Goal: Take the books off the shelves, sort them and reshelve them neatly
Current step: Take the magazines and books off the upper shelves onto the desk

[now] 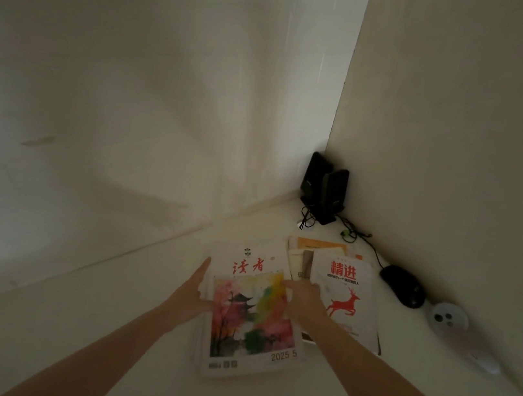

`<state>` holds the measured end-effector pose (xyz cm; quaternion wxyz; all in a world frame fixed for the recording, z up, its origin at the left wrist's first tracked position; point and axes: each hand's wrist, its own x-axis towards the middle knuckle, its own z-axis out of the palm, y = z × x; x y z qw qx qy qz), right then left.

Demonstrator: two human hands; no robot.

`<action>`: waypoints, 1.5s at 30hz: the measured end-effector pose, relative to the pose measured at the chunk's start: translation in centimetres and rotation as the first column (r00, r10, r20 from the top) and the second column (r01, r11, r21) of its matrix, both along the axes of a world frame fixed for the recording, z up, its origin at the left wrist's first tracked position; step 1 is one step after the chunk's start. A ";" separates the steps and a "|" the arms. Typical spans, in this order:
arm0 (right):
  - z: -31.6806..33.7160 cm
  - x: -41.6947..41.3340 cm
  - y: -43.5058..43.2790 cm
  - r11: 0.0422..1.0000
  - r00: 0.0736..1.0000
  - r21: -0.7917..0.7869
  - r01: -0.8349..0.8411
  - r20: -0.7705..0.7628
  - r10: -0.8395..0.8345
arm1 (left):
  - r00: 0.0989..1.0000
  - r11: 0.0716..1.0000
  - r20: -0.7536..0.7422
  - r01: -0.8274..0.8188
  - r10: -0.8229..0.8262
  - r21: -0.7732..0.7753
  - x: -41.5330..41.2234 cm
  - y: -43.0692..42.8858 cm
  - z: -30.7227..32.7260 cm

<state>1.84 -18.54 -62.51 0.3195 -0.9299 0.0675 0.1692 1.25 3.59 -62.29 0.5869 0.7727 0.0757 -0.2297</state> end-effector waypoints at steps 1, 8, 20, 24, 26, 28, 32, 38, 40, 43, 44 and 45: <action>0.4 0.1 0.0 1.000 1.000 0.016 0.009 0.011 -0.009 | 1.000 1.000 -0.003 -0.012 0.012 -0.024 -0.1 0.1 0.2; 5.7 -0.2 1.7 0.976 0.994 0.201 -0.080 0.084 0.064 | 0.999 0.995 0.020 -0.044 0.046 -0.089 -0.8 1.6 3.4; 18.6 0.4 6.4 0.879 0.926 0.358 -0.316 0.319 0.203 | 0.967 0.968 0.193 -0.120 0.164 -0.219 -8.0 7.6 16.6; 23.4 0.3 7.9 0.847 0.876 0.347 -0.403 0.415 0.247 | 0.943 0.979 0.289 -0.124 0.167 -0.161 -10.6 8.4 21.9; 25.6 0.2 8.6 0.835 0.849 0.328 -0.441 0.455 0.269 | 0.931 0.978 0.315 -0.145 0.186 -0.149 -11.4 8.3 24.2; 27.5 -0.1 9.2 0.822 0.827 0.321 -0.470 0.487 0.282 | 0.918 0.977 0.340 -0.166 0.203 -0.137 -12.2 7.9 26.1; 30.6 -1.4 10.3 0.776 0.773 0.320 -0.544 0.552 0.314 | 0.883 0.966 0.394 -0.214 0.256 -0.148 -13.2 7.6 28.8; 37.8 -4.2 12.9 0.638 0.608 0.272 -0.720 0.691 0.391 | 0.780 0.955 0.550 -0.238 0.297 -0.177 -15.0 9.9 35.2; 40.8 -5.4 14.0 0.580 0.552 0.272 -0.768 0.740 0.385 | 0.723 0.948 0.614 -0.250 0.319 -0.198 -15.5 11.2 37.6; 45.2 -7.0 16.0 0.491 0.486 0.286 -0.823 0.802 0.348 | 0.641 0.949 0.701 -0.233 0.314 -0.212 -16.7 13.0 41.1; 46.6 -7.5 16.7 0.462 0.468 0.288 -0.839 0.815 0.342 | 0.616 0.951 0.726 -0.239 0.304 -0.195 -17.2 13.4 42.3; 47.9 -7.8 17.4 0.434 0.449 0.286 -0.854 0.827 0.338 | 0.591 0.952 0.751 -0.256 0.293 -0.170 -17.8 13.8 43.6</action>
